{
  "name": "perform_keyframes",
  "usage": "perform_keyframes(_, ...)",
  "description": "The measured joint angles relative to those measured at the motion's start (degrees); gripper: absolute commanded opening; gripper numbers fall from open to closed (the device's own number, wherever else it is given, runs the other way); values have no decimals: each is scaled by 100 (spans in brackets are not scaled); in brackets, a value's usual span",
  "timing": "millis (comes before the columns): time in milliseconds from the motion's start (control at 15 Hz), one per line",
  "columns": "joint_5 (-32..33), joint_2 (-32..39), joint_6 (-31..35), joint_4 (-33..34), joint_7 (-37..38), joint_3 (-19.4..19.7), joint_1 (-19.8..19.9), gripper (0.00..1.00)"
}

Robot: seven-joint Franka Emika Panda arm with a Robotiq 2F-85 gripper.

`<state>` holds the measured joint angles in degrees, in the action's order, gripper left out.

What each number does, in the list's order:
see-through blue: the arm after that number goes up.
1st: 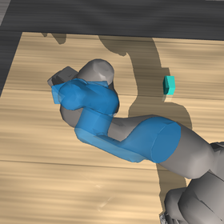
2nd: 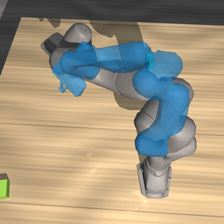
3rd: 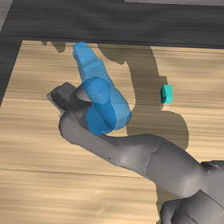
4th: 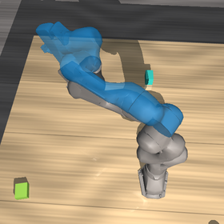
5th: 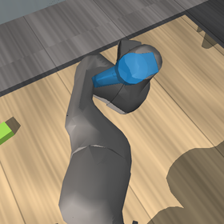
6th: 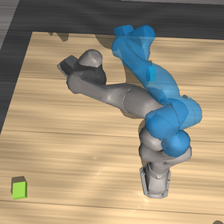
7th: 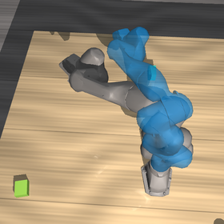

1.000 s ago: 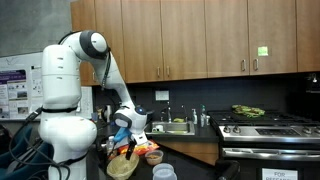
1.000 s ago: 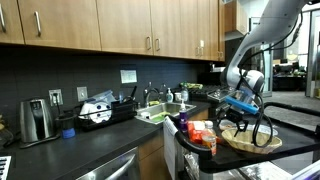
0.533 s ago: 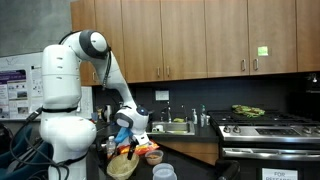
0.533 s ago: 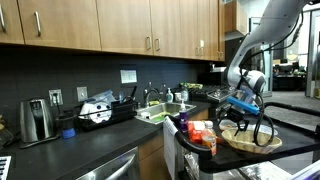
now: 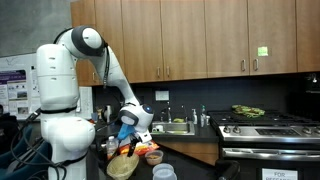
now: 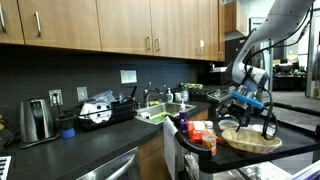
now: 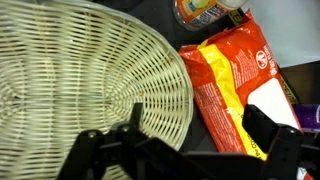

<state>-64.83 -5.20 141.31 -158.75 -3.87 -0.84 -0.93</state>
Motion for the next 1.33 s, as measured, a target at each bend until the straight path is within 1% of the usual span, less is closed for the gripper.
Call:
perform_keyframes(200, 751, -225, -287, 2, 466, 153, 203, 100)
perform_keyframes(400, 1466, -520, -726, 2, 868, 349, 439, 100)
perform_keyframes(800, 2924, -1262, -2001, 0, 1553, 781, 1066, 100)
perform_keyframes(933, 3363, -1511, -2427, -1, 1677, 920, 1284, 100)
perform_keyframes(1000, 3497, -1613, -2590, -2, 1671, 991, 1362, 100)
perform_keyframes(1133, 3564, -1714, -2742, -7, 1493, 1104, 1400, 100)
perform_keyframes(1333, 3308, -1637, -2628, -17, 916, 1139, 1265, 100)
